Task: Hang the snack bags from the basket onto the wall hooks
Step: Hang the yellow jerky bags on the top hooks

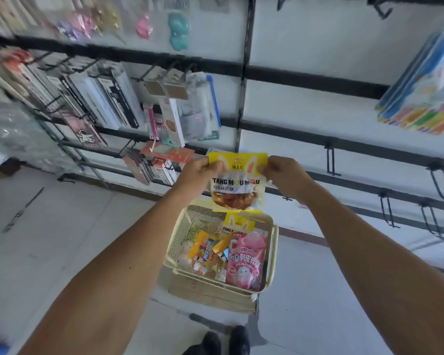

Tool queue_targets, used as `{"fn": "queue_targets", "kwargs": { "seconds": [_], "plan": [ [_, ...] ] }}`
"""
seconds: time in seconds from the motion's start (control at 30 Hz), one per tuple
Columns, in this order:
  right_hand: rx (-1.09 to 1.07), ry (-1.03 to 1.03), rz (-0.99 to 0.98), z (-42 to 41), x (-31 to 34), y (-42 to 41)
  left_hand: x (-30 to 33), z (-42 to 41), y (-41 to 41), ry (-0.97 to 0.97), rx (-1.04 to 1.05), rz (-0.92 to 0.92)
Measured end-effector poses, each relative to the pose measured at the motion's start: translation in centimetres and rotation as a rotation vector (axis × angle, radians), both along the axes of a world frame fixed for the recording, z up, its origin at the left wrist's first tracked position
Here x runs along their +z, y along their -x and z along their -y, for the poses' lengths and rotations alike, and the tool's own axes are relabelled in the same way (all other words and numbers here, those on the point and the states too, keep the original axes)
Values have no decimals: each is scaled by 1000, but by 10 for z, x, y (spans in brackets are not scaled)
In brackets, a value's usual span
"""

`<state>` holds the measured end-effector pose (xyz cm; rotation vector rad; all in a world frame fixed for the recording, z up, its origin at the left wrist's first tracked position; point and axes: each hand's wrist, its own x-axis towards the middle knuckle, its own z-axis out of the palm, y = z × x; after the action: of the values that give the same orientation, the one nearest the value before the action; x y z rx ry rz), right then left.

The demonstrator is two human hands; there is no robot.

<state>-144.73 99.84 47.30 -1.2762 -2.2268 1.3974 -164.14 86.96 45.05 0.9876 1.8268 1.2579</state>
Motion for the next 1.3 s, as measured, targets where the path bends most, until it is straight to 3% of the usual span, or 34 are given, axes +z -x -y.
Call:
{"fn": "queue_targets", "kwargs": {
  "seconds": [0.2,0.3,0.4,0.63,0.93,1.1,1.3],
  "plan": [
    [-117,-31,-272,41,80,-27,70,2,-44,-181,59,78],
    [-177,-61,-405,61,123,-43,106,-2,-72,-297,-14,45],
    [-229,-98,-482,71,162,-67,140,-2,-94,-355,-111,129],
    [-266,-235,-568,72,230,-136,214,-19,-155,-488,-189,112],
    [-265,-405,-627,28,285,-281,286,-62,-300,-568,-171,-9],
    [-255,-411,-669,-1,306,-346,315,-86,-369,-578,-148,-34],
    [-238,-395,-728,-32,324,-370,343,-111,-399,-587,-116,-99]
  ]
}}
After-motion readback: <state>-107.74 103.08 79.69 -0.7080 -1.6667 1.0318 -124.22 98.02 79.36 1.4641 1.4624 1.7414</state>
